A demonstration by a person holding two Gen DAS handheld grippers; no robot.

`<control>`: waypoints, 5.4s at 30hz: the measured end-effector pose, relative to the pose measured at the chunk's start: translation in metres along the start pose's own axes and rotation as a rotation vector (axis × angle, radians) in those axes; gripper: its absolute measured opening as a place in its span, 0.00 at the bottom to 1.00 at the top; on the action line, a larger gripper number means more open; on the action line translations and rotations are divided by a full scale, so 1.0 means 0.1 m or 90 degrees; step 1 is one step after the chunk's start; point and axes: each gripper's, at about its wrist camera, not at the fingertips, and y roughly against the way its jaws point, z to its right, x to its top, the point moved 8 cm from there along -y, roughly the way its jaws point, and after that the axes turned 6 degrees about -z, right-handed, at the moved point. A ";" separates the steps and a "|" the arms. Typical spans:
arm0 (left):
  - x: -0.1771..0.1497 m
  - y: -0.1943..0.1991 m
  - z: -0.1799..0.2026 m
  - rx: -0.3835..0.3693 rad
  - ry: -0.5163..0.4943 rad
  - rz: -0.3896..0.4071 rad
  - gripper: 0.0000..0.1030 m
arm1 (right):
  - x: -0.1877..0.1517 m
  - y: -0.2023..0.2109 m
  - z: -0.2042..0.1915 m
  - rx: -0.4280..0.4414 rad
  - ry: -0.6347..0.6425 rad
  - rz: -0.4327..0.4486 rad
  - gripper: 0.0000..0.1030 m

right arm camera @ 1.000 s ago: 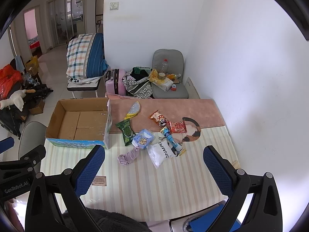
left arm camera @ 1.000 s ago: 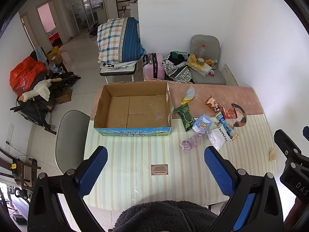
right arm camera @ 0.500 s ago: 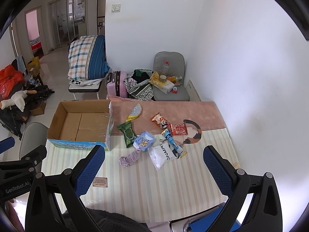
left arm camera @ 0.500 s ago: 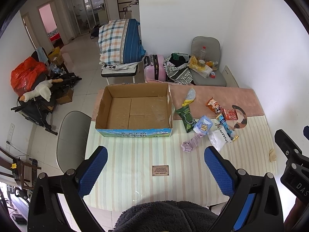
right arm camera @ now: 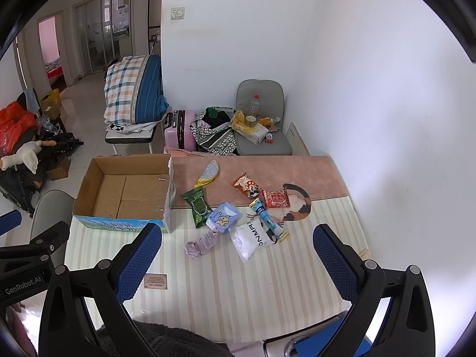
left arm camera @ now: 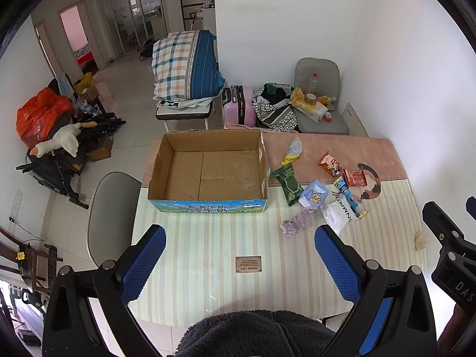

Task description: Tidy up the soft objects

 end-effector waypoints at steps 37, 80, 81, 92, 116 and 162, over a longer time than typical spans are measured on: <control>0.77 -2.77 1.32 0.054 -0.242 -0.161 0.99 | -0.87 -3.85 1.14 0.115 -0.354 -0.407 1.00; 0.31 -4.65 2.63 0.013 -0.368 -0.426 0.37 | -2.06 -5.52 1.18 0.081 -0.340 -0.566 0.69; 0.33 -4.57 2.61 0.006 -0.356 -0.418 0.37 | -1.99 -5.52 1.19 0.086 -0.333 -0.558 0.69; 1.11 -3.32 1.54 -0.091 -0.141 -0.284 0.37 | -0.86 -4.70 0.19 0.186 -0.142 -0.407 0.69; 1.86 -4.69 -1.13 -0.074 0.061 -0.416 0.37 | 0.56 -5.01 -3.32 0.214 0.152 -0.427 0.69; 1.58 -3.18 -1.42 -0.053 0.049 -0.229 0.95 | 0.33 -3.87 -3.15 0.191 0.093 -0.341 1.00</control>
